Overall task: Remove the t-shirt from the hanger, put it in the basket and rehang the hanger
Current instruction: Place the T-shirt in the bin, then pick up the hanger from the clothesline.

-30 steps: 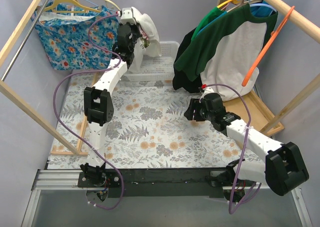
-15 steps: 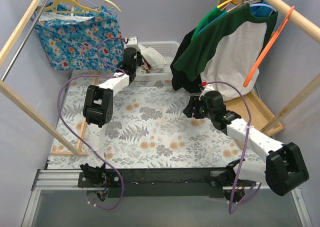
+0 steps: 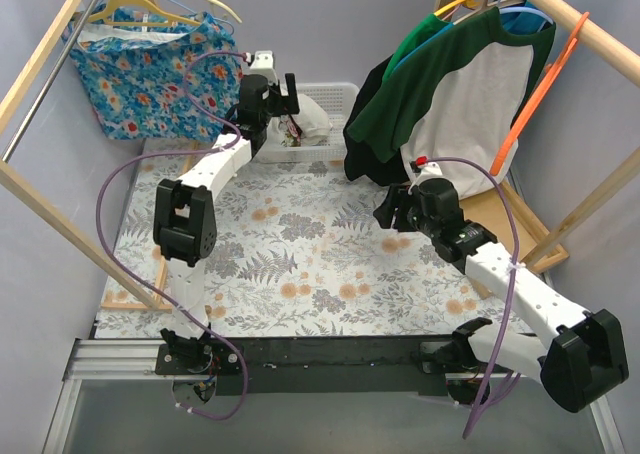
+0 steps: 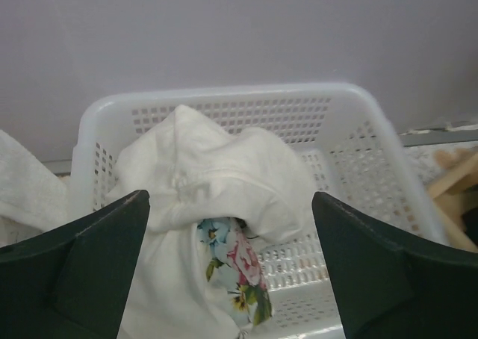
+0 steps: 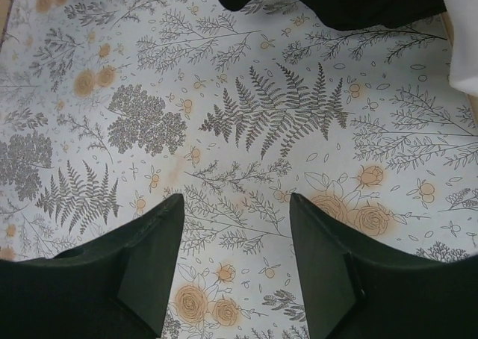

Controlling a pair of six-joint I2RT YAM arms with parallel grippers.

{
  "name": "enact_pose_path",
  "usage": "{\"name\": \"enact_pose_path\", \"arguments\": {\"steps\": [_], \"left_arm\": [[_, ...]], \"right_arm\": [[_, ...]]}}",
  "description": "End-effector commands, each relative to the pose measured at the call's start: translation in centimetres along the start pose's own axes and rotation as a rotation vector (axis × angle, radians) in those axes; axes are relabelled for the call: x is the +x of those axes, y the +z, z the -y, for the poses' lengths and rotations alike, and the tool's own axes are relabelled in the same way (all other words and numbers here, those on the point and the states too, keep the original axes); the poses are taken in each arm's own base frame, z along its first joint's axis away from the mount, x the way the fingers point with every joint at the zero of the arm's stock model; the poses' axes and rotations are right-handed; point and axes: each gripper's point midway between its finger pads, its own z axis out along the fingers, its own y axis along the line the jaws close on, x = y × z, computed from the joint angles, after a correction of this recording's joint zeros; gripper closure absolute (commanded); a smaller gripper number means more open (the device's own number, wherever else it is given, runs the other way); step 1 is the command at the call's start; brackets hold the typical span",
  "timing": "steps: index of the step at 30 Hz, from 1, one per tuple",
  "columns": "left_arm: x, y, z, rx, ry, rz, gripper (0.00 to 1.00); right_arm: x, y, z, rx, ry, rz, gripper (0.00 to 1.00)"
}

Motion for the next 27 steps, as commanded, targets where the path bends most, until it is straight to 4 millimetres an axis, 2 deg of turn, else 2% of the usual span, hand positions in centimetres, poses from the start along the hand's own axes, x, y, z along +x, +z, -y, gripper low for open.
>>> {"name": "enact_pose_path", "arguments": {"steps": [1,2,3,7,8,11,15,16,18,19,22,25,27], "left_arm": [[-9.1,-6.5,3.5,0.126,-0.002,0.119,0.09],[-9.0,-7.2,3.8,0.140,-0.001,0.119,0.08],[-10.0,-8.2,4.8,0.183,0.001,0.137,0.08],[-10.9,-9.8,6.6,0.277,-0.031,0.132,0.08],[-10.5,-10.2,7.3,0.308,-0.039,0.100,0.08],[-11.6,-12.4,10.6,0.467,-0.051,0.105,0.08],[-12.5,-14.2,14.2,0.577,-0.021,0.107,0.08],[-13.0,-15.2,15.8,0.622,-0.004,0.120,0.08],[-13.3,-16.2,17.4,0.668,0.006,0.131,0.08],[-13.7,-17.1,19.1,0.710,0.022,0.145,0.09],[-14.0,-18.8,22.2,0.779,0.041,0.171,0.10],[-15.1,-20.2,24.2,0.821,0.038,0.208,0.12],[-17.2,-21.4,24.8,0.819,0.009,0.279,0.17]], "right_arm": [[-3.2,-1.8,-0.9,0.000,0.006,0.092,0.34],[-3.4,-2.0,-0.9,0.001,0.009,0.100,0.34],[-3.5,-2.1,-1.0,-0.002,0.007,0.105,0.34],[-4.0,-2.4,-1.4,-0.020,0.003,0.115,0.35],[-4.1,-2.4,-1.5,-0.022,-0.003,0.116,0.36],[-4.2,-2.5,-1.3,-0.013,-0.013,0.116,0.36],[-3.5,-2.4,-1.4,-0.022,-0.017,0.093,0.36],[-3.2,-2.2,-1.4,-0.027,-0.016,0.079,0.36],[-2.3,-2.0,-1.1,-0.024,-0.011,0.057,0.37],[-1.9,-1.9,-1.1,-0.027,-0.010,0.047,0.37],[-1.0,-1.7,-0.8,-0.025,-0.004,0.027,0.38],[-0.5,-1.6,-0.5,-0.019,-0.004,0.018,0.38],[-0.2,-1.6,-0.3,-0.016,-0.005,0.013,0.38]]}}
